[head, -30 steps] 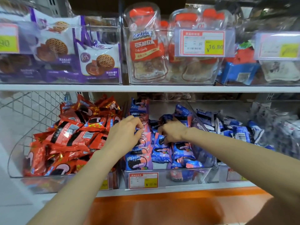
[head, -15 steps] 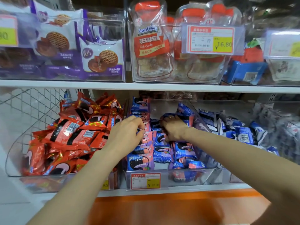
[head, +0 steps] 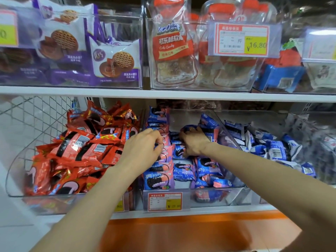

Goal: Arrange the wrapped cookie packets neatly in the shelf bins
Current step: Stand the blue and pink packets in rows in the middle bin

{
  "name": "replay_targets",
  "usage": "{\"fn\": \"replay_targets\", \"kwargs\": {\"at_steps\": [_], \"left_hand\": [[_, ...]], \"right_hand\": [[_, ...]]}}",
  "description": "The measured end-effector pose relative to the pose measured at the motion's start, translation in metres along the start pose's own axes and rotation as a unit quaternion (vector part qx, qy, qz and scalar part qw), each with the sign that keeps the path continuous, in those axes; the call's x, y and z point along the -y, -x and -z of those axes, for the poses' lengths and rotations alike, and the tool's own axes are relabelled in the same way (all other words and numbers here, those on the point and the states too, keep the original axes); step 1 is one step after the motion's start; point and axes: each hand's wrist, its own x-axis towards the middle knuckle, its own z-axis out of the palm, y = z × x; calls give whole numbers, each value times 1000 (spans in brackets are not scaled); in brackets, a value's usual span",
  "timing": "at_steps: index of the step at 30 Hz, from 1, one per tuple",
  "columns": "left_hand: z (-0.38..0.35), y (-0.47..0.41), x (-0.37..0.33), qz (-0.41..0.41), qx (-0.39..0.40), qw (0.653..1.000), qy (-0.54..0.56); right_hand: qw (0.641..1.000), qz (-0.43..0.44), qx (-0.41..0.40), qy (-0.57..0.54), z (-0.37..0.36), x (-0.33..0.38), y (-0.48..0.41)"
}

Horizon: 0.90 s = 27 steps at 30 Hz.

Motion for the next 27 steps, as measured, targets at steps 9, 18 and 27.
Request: {"fn": "replay_targets", "kwargs": {"at_steps": [9,18,27], "left_hand": [[0,-1,-1,-2,2,1000,-7],[1,-1,-2,-6,18,1000,-11],[2,1,-4,-5,34,999,-16]], "right_hand": [[999,-2,-43,27,-5,6,2],[988,93,73,-97,21,-5,42],[979,95,173,-47,3,11,37]]}}
